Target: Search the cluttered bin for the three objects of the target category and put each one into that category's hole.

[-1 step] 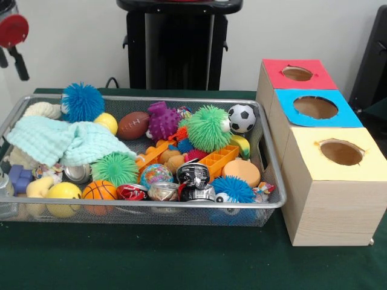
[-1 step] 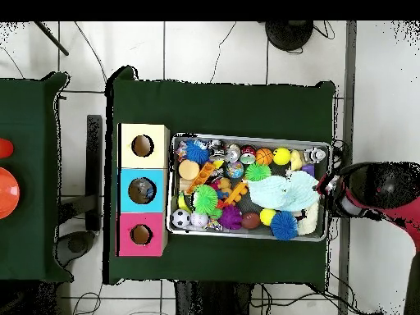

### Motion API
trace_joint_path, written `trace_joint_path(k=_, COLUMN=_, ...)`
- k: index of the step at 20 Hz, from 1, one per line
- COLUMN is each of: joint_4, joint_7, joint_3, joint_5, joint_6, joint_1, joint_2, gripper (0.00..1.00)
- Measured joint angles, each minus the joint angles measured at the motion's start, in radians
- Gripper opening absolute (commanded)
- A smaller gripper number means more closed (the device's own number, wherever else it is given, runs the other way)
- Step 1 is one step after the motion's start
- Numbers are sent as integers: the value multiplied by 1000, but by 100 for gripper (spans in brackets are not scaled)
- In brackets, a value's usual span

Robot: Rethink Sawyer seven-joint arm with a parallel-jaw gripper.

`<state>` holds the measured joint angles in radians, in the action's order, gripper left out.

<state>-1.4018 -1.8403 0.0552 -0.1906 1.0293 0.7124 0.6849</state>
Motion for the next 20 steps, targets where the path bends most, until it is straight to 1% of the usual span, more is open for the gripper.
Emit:
trace_joint_path(k=5, joint_4=-27, joint_7=0, joint_3=1, joint_5=54, joint_6=0, joint_1=-30, joint_2=25, gripper=100)
trace_joint_path(k=9, joint_4=-62, joint_7=0, joint_3=1, joint_5=90, joint_6=-7, joint_1=-54, joint_2=24, gripper=100)
trace_joint_path(k=12, joint_4=-81, joint_7=0, joint_3=1, joint_5=98, joint_6=-30, joint_1=-66, joint_2=19, gripper=100)
trace_joint_path(k=14, joint_4=-97, joint_7=0, joint_3=1, joint_5=98, joint_6=-65, joint_1=-75, joint_2=10, gripper=100)
trace_joint_path(k=20, joint_4=-141, joint_7=0, joint_3=0, joint_5=102, joint_6=-221, joint_1=-97, joint_2=-32, gripper=100)
